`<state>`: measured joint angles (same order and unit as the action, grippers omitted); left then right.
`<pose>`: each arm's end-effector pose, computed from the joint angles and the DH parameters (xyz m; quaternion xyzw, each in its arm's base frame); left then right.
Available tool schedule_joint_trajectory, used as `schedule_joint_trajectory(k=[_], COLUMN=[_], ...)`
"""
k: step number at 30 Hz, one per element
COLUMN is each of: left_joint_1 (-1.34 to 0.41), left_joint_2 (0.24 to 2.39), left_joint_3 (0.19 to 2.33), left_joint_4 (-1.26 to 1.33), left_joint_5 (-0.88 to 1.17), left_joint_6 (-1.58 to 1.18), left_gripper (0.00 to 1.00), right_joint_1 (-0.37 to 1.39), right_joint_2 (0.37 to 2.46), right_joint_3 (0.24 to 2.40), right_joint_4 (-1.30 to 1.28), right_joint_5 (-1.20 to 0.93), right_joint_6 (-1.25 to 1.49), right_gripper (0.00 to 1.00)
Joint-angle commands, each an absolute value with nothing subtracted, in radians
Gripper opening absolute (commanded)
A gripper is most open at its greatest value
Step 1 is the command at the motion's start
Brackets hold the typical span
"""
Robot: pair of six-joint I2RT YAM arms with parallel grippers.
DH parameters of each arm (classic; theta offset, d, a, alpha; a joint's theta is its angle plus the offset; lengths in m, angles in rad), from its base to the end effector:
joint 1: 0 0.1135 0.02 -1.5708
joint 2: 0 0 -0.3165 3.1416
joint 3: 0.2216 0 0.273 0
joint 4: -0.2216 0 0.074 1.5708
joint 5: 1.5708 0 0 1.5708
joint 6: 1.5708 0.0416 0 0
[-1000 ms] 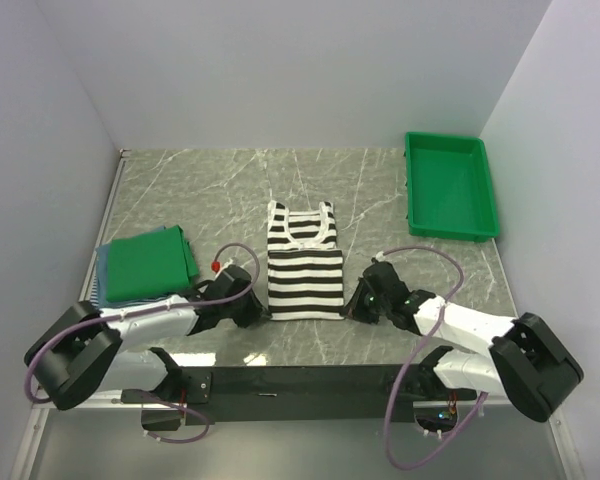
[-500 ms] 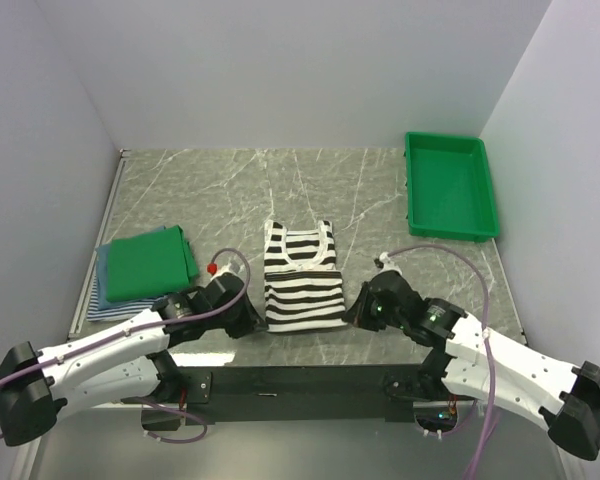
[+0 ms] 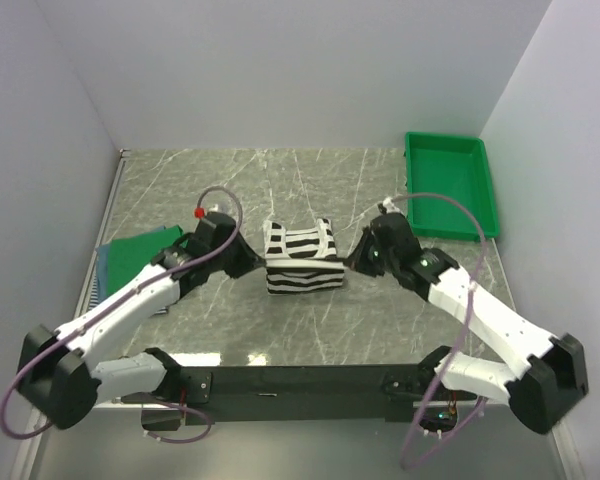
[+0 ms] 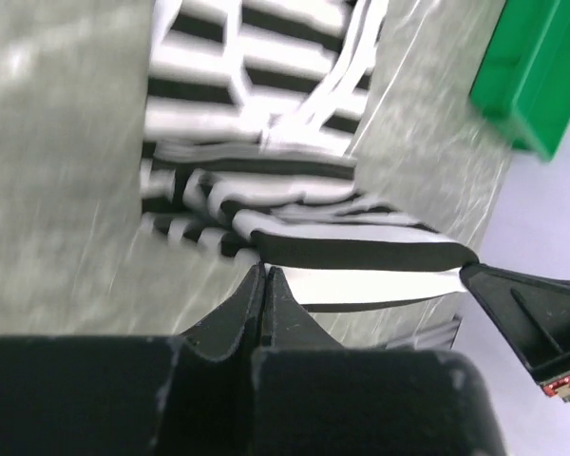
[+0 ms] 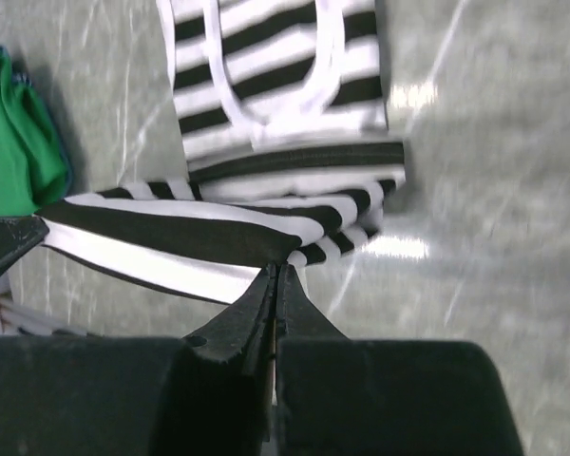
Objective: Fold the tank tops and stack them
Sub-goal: Fold the tank top
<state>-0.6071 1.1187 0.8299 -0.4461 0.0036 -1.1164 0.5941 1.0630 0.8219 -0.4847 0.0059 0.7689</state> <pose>0.1969 -0.1370 0.3024 -0.2295 0.8846 -0.3091 0.2630 0.1870 0.1260 0.3080 0.0808 0.9085 0.2562 0.3201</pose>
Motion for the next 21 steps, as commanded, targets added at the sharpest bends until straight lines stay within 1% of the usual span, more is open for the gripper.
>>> schedule_joint_trajectory(k=[1,5,6,11,12,13,14,15,16,17,18,19,20,21], left_joint_1=[-0.525,-0.424,-0.408,-0.325,-0.302,-0.293,-0.285,-0.273,-0.268,-0.262,-0.247,-0.241,-0.236,-0.229], left_joint_2=[1.221,1.374,1.403,1.656,1.699,1.789,1.836,1.921,1.959,1.988,2.008,2.026,2.022,2.013], left_joint_3=[0.954,1.074,1.106,1.219,1.267,1.300,1.336,1.401,1.435,1.463,1.494,1.503,1.505,1.488], left_joint_4=[-0.316,-0.253,-0.230,-0.155,-0.125,-0.118,-0.115,-0.106,-0.112,-0.110,-0.097,-0.101,-0.103,-0.101], left_joint_5=[0.060,0.100,0.107,0.115,0.121,0.127,0.132,0.135,0.133,0.150,0.161,0.157,0.150,0.135], left_joint_6=[-1.009,-0.991,-0.992,-0.991,-0.988,-0.982,-0.976,-0.953,-0.948,-0.946,-0.943,-0.945,-0.943,-0.942], left_gripper=[0.01,0.01,0.01,0.01,0.00,0.00,0.10,0.18,0.25,0.38,0.42,0.47,0.49,0.50], right_joint_1=[0.535,0.451,0.433,0.362,0.347,0.336,0.327,0.307,0.301,0.295,0.287,0.282,0.276,0.276], right_joint_2=[1.190,1.368,1.444,1.704,1.789,1.839,1.888,1.978,2.012,2.038,2.061,2.068,2.066,2.065], right_joint_3=[0.969,1.112,1.143,1.396,1.429,1.509,1.558,1.603,1.674,1.702,1.719,1.745,1.761,1.776], right_joint_4=[-0.391,-0.330,-0.324,-0.292,-0.285,-0.288,-0.311,-0.324,-0.337,-0.350,-0.354,-0.357,-0.382,-0.402], right_joint_5=[-0.021,-0.072,-0.086,-0.159,-0.161,-0.170,-0.184,-0.214,-0.219,-0.219,-0.210,-0.183,-0.169,-0.152], right_joint_6=[0.661,0.623,0.617,0.583,0.583,0.577,0.574,0.572,0.574,0.572,0.569,0.557,0.549,0.542], right_gripper=[0.00,0.00,0.00,0.00,0.04,0.09,0.15,0.27,0.32,0.39,0.47,0.50,0.54,0.54])
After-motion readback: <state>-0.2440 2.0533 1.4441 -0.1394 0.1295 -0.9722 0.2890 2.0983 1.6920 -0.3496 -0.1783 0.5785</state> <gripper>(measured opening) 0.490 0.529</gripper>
